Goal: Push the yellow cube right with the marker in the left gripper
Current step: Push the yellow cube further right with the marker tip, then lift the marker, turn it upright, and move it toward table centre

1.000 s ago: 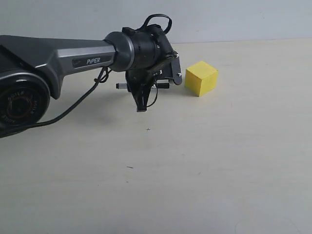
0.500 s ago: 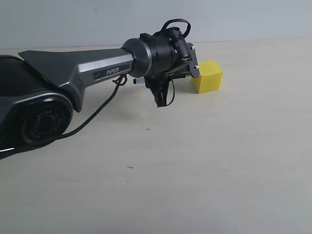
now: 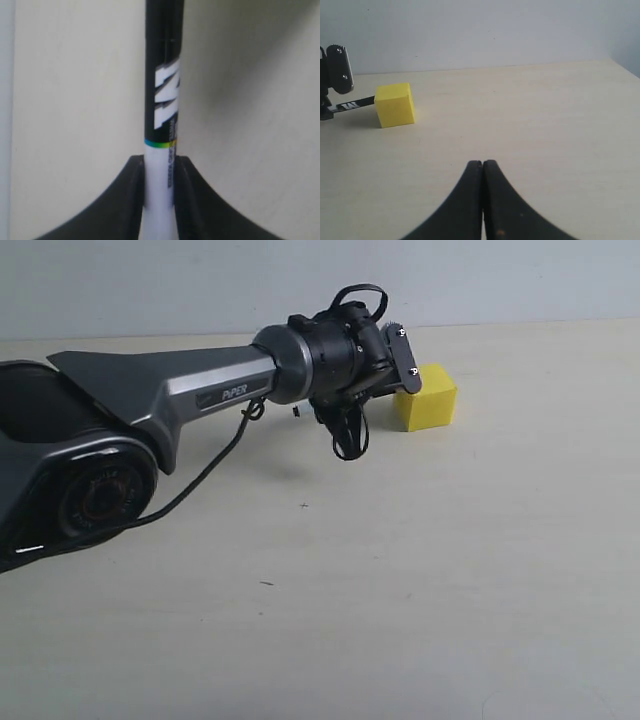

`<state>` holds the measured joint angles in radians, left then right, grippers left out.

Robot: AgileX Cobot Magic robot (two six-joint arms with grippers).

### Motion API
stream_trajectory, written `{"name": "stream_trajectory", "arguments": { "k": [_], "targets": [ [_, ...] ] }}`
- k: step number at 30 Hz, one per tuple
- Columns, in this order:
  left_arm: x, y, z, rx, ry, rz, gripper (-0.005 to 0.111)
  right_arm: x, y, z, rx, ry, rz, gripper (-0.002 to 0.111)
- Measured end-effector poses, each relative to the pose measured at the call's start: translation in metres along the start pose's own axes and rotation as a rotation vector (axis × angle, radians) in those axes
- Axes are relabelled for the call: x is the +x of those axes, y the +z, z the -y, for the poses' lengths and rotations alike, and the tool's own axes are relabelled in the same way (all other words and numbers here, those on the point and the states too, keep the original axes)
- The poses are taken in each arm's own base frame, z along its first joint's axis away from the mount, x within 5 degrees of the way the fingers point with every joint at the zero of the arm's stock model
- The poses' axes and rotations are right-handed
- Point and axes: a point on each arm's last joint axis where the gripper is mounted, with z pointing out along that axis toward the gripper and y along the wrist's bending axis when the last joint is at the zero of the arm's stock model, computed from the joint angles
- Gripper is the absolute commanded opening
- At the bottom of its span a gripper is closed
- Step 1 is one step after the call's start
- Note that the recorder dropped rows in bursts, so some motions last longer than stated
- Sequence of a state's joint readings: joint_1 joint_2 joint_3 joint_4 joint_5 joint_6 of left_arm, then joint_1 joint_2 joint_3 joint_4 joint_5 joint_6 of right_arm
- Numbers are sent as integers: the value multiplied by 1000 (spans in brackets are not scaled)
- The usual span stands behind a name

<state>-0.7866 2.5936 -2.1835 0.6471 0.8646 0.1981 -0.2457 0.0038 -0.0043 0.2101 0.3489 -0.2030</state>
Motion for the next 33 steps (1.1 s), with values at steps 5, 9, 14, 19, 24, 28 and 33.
{"name": "stream_trajectory", "arguments": {
  "k": [5,9,14,19,24,28,33],
  "targets": [
    [-6,1,7,-6,6,-6,0,0,0,0,0,0,0,0],
    [-1,-5,0,-31,8,-90,0,0,0,0,0,0,0,0],
    [10,-9,-2,-24,1,-217,0,0,0,0,0,0,0,0],
    [13,-28,-13,-16,-115,-251,0,0,0,0,0,0,0,0],
    [17,-49,-33,25,-257,-218,0,0,0,0,0,0,0,0],
    [22,-64,-45,104,-361,-187,0,0,0,0,0,0,0,0],
    [28,-85,-49,212,-438,-167,0,0,0,0,0,0,0,0]
  ]
}}
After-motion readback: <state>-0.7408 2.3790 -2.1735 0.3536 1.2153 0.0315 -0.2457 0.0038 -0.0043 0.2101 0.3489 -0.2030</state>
